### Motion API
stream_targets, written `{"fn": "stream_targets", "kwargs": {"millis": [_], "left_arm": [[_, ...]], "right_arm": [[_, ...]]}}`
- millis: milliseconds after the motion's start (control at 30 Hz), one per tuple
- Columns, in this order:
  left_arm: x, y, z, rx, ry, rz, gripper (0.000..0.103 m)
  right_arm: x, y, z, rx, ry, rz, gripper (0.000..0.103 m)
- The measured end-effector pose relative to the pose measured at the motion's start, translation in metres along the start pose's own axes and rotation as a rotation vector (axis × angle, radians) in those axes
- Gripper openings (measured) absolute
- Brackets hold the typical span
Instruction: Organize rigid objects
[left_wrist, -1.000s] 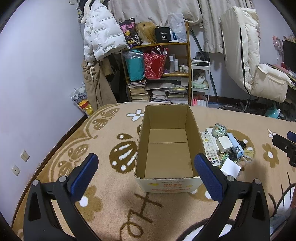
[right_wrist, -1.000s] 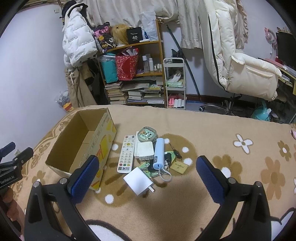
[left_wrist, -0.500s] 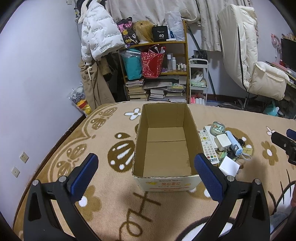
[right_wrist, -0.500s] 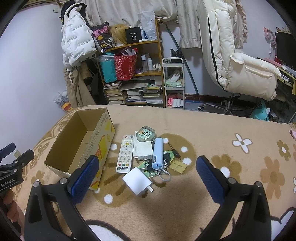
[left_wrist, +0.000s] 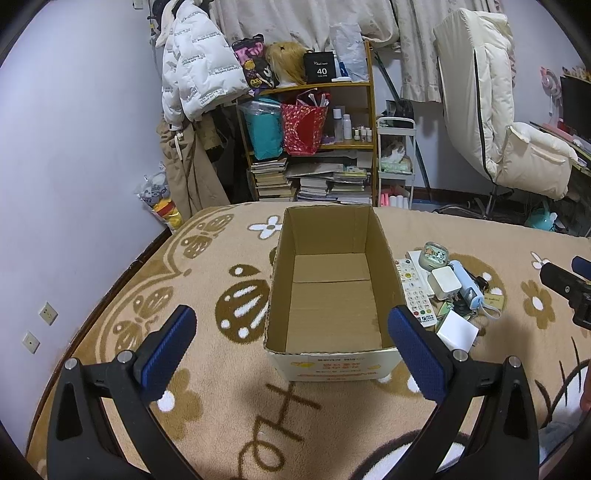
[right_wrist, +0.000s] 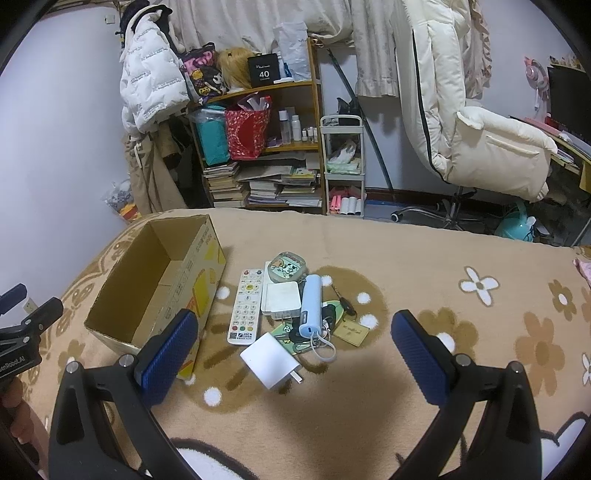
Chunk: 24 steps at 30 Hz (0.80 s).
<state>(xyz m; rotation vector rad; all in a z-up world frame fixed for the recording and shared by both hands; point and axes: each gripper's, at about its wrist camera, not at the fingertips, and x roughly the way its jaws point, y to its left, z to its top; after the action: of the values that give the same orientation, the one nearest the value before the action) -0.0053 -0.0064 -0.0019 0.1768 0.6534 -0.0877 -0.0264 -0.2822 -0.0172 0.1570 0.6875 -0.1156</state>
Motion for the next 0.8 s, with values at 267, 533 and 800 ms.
{"fn": "stream_targets", "kwargs": {"millis": [267,533,800], "left_arm": [[-0.0012,-0.0008,0.0002,0.000,0.001,0.004,0.103],[-0.0027,-0.0013,-0.0001,0.004,0.000,0.003,0.103],[-0.0027,-0.0016,0.0001,0.004,0.000,0.003,0.103]], "right_arm": [[-0.0002,0.0015,0.0002,-0.001,0.001,0.001,0.103],[0.0004,0.0055,-0.0003,0.000,0.003,0.005,0.103],[0.0006,0.0046,0.0000,0.000,0.004,0.007,0.103]]}}
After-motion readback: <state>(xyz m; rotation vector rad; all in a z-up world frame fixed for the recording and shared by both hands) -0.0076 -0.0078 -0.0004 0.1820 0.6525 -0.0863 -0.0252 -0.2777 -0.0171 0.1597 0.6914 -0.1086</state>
